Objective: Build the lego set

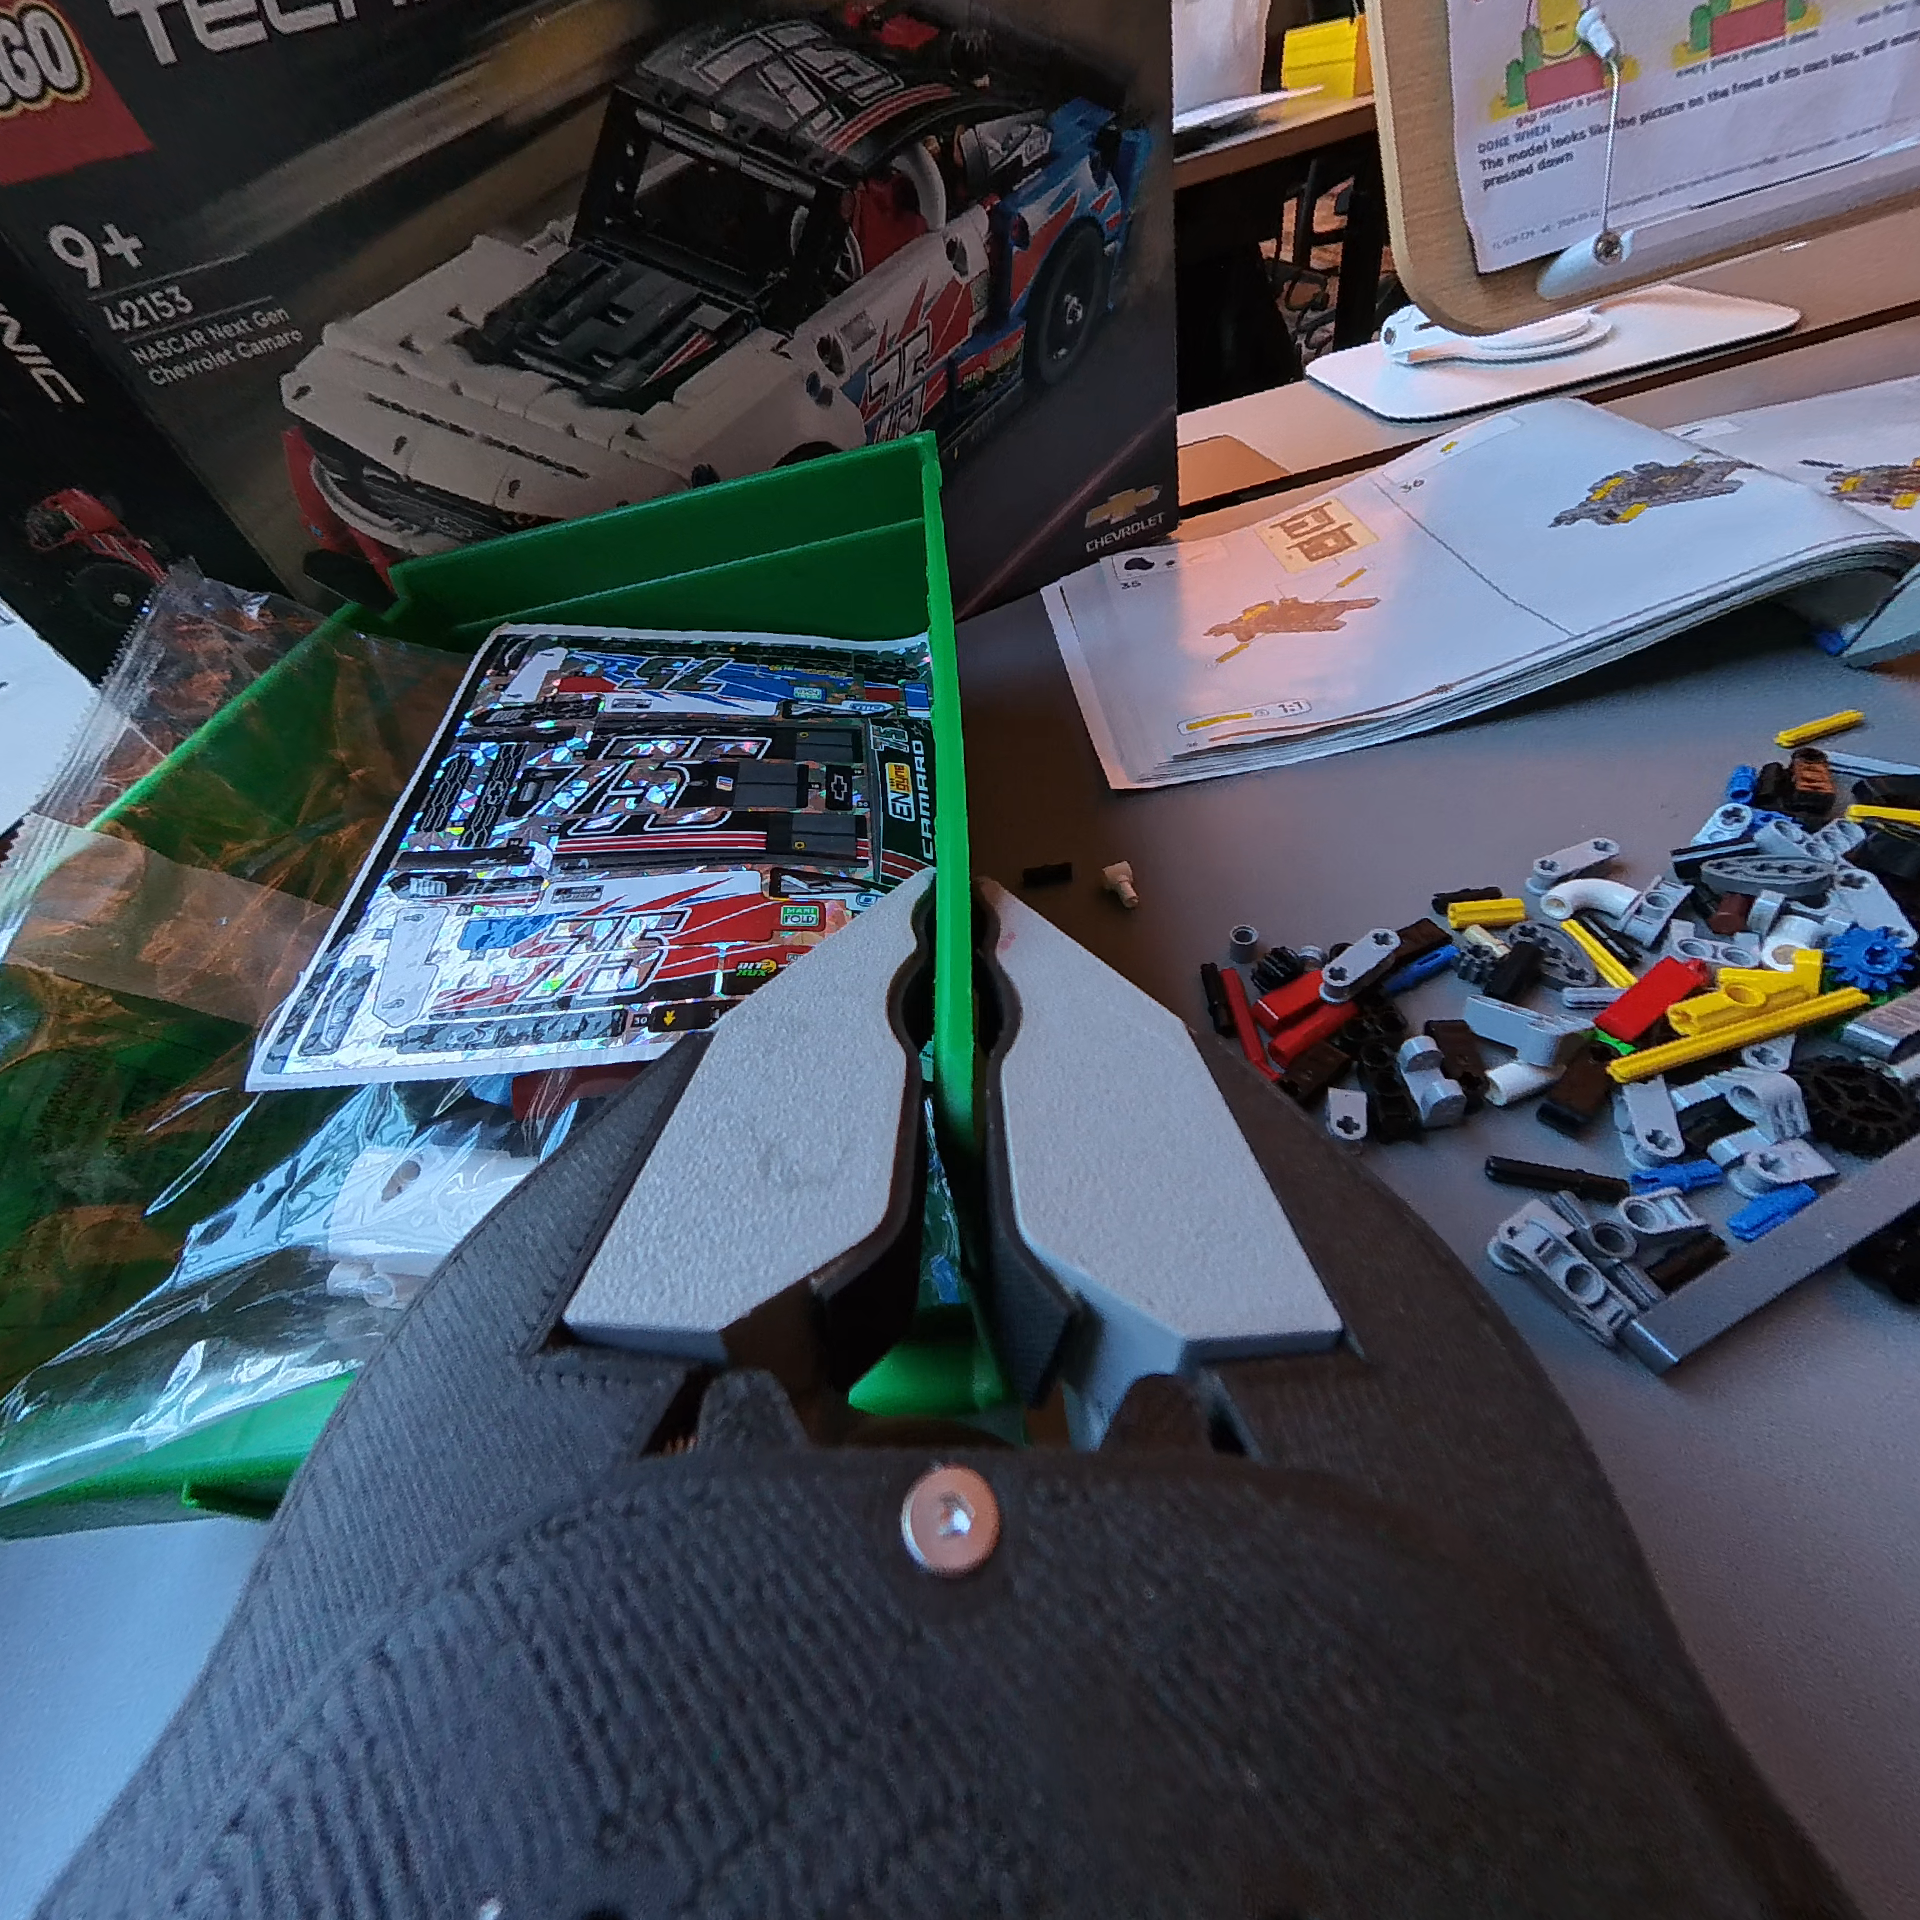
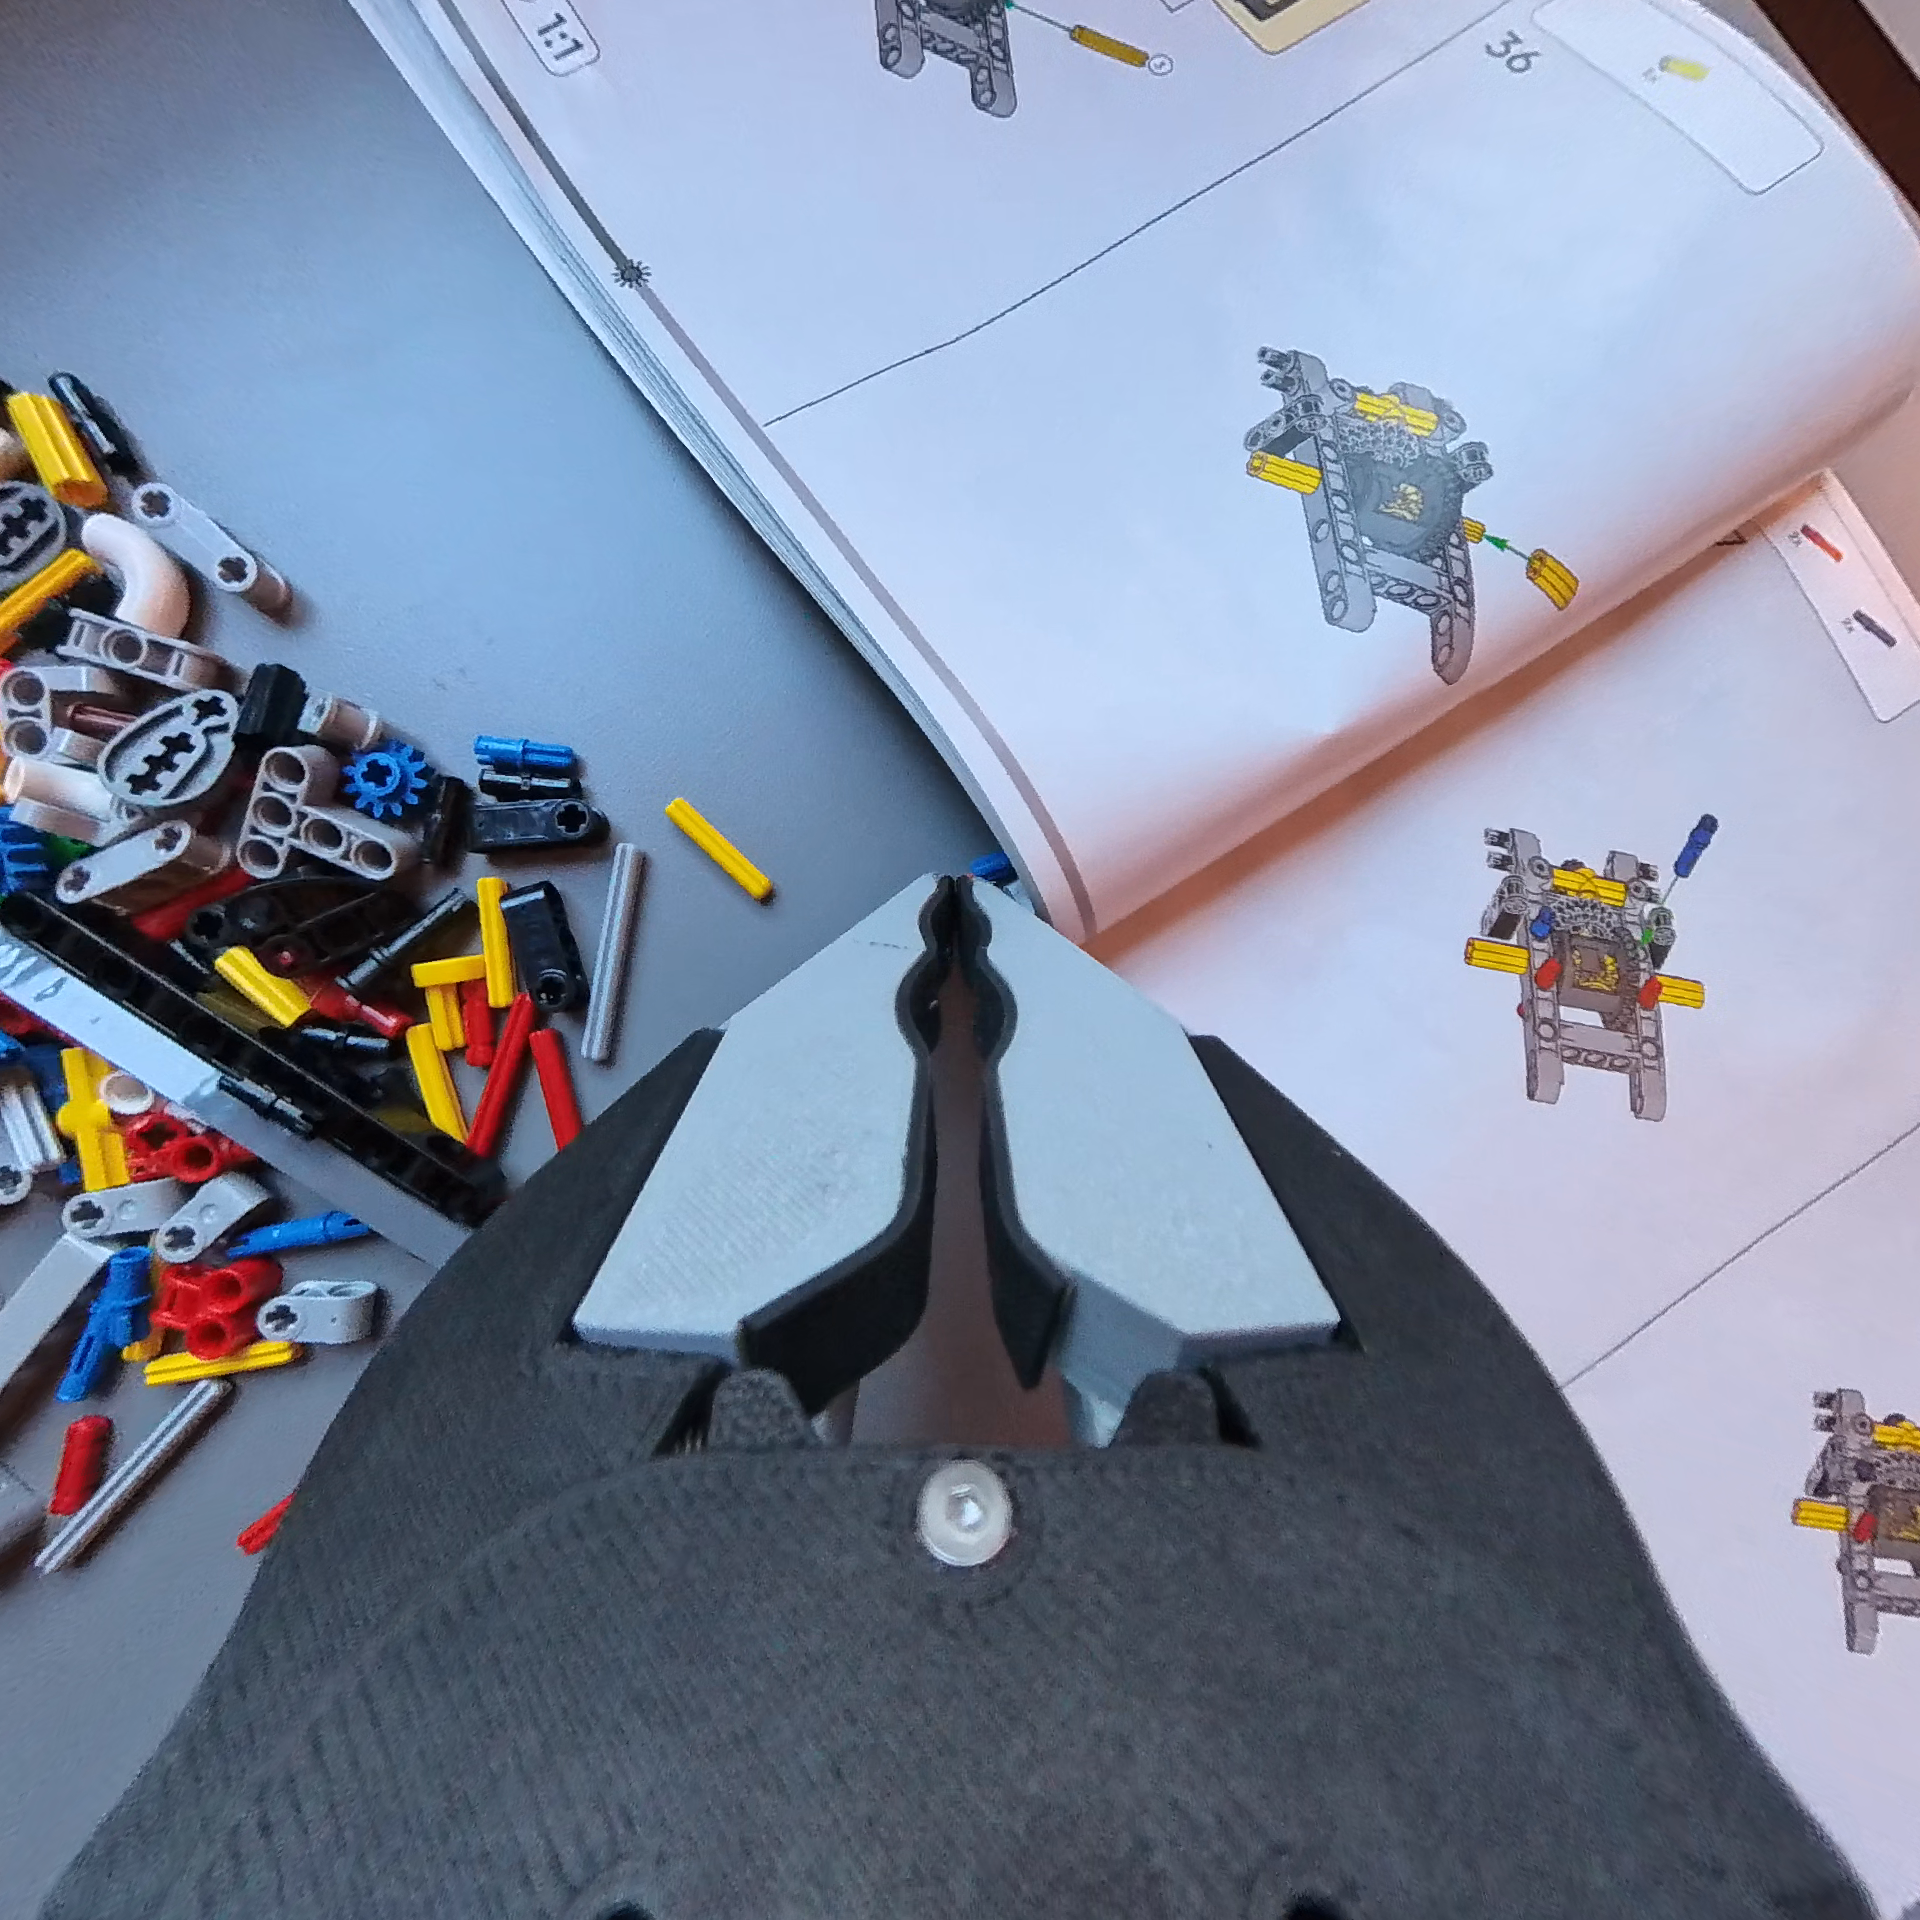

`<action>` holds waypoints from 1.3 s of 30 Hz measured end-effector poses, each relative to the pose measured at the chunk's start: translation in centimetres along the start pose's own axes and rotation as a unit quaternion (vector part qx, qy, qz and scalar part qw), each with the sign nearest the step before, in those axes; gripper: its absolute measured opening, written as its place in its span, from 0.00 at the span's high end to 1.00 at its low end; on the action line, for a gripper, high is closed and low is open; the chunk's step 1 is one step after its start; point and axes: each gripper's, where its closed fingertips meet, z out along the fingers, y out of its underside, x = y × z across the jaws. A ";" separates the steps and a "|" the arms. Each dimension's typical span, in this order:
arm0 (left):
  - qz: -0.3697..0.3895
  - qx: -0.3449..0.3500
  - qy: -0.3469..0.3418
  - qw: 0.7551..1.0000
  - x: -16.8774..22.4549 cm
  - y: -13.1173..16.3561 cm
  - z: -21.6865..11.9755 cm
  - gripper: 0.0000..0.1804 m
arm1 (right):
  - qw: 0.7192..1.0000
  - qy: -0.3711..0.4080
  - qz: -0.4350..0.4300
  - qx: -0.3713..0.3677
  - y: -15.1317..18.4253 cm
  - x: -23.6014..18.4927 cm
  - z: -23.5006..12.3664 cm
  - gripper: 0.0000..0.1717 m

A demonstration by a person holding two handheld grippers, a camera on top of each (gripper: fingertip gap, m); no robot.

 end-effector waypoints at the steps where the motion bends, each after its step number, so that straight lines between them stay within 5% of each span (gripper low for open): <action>1: 0.000 -0.001 0.000 1.000 0.0 0.0 0.0 0.99 | 1.000 0.001 0.001 0.001 -0.1 0.0 0.0 1.00; 12: -0.003 -0.001 0.002 1.000 0.0 0.0 0.0 1.00 | 0.994 -0.086 0.058 -0.024 0.0 -1.0 -0.1 1.00; 19: -0.003 -0.001 0.002 1.000 0.0 0.0 0.0 1.00 | 0.983 -0.181 -0.017 -0.027 0.9 -4.8 -1.5 1.00; 26: -0.003 0.002 0.002 1.000 0.0 0.0 0.0 1.00 | 0.995 -0.065 -0.079 -0.003 -0.8 -1.9 -1.6 0.85; 31: -0.003 0.001 0.002 1.000 0.0 0.0 0.0 1.00 | 0.981 -0.002 -0.194 -0.034 -0.8 -1.7 -0.8 0.84; 35: -0.004 0.001 0.002 1.000 0.0 0.0 0.0 1.00 | 0.967 0.015 -0.250 -0.050 -1.2 -1.7 0.1 0.87; 39: -0.005 0.001 0.003 1.000 0.0 0.0 0.0 1.00 | 0.955 0.030 -0.281 -0.089 -1.2 -0.4 0.3 1.00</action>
